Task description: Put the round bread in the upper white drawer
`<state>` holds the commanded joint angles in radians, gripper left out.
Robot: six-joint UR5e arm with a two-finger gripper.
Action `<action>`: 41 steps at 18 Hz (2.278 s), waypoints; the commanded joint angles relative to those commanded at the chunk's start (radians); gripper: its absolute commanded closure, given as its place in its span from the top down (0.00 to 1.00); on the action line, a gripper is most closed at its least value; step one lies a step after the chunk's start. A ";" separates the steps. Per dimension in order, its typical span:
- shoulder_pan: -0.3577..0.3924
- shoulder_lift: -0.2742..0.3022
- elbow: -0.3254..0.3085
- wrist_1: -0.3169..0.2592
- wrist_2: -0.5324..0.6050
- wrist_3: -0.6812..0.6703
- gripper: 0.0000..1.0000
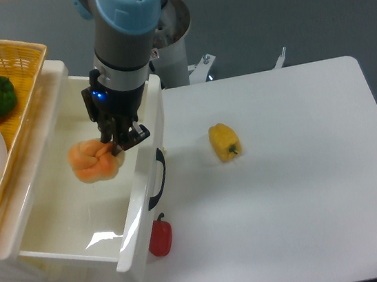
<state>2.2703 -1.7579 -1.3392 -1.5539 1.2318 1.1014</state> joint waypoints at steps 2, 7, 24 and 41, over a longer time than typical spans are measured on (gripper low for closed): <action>0.000 0.002 -0.002 -0.005 0.000 -0.002 1.00; 0.000 0.000 -0.009 -0.002 0.002 -0.064 1.00; 0.218 -0.006 -0.011 0.106 0.072 -0.081 1.00; 0.422 -0.210 -0.032 0.236 0.305 0.390 1.00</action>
<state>2.6921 -1.9679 -1.3714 -1.3177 1.5370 1.4910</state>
